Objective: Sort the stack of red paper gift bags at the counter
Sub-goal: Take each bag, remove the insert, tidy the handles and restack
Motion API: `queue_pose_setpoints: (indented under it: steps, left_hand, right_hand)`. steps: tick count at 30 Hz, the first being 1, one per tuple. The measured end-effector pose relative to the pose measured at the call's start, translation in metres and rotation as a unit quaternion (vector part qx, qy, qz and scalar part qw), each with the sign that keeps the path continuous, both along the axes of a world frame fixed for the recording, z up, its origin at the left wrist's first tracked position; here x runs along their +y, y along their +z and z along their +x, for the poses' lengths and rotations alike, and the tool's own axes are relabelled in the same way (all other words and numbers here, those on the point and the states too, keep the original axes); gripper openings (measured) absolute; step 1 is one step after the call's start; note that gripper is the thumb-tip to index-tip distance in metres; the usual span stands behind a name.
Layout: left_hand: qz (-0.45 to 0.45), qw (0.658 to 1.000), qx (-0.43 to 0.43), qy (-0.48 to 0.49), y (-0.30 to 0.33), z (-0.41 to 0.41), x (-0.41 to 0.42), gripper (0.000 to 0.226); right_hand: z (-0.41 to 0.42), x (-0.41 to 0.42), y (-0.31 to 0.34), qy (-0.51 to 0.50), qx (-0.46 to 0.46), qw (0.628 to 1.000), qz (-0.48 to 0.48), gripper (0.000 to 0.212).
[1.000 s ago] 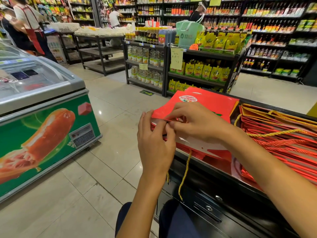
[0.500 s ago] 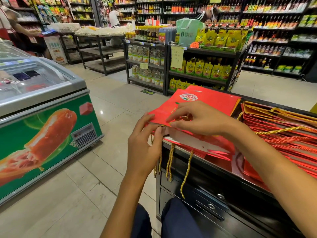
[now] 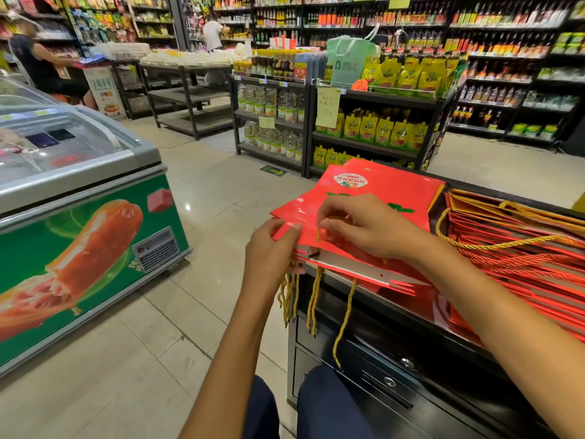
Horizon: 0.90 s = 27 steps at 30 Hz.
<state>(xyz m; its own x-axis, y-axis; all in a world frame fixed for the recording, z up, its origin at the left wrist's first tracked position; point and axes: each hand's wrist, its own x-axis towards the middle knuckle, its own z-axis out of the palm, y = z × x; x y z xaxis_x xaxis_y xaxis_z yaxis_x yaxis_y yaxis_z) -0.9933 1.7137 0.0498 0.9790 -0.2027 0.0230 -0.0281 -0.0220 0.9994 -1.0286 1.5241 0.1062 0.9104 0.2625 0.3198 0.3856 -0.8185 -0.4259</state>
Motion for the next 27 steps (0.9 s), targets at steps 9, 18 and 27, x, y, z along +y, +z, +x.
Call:
queue_pose_setpoints:
  steps: [9, 18, 27]
  left_hand:
    - [-0.081, 0.996, 0.032, 0.023, -0.009, -0.007, -0.003, 0.026]
    - [-0.211, 0.961, 0.172, -0.049, -0.010, -0.049, -0.006, 0.047]
    - [-0.239, 0.970, -0.010, 0.035, 0.052, -0.026, -0.011, 0.041]
  right_hand:
    - [0.003, -0.007, -0.002, -0.030, 0.037, 0.993, 0.112, 0.008]
    - [-0.012, -0.030, 0.013, -0.087, 0.181, 0.971, -0.133, 0.040]
    - [-0.007, -0.024, 0.026, -0.080, 0.080, 0.991, 0.075, 0.047]
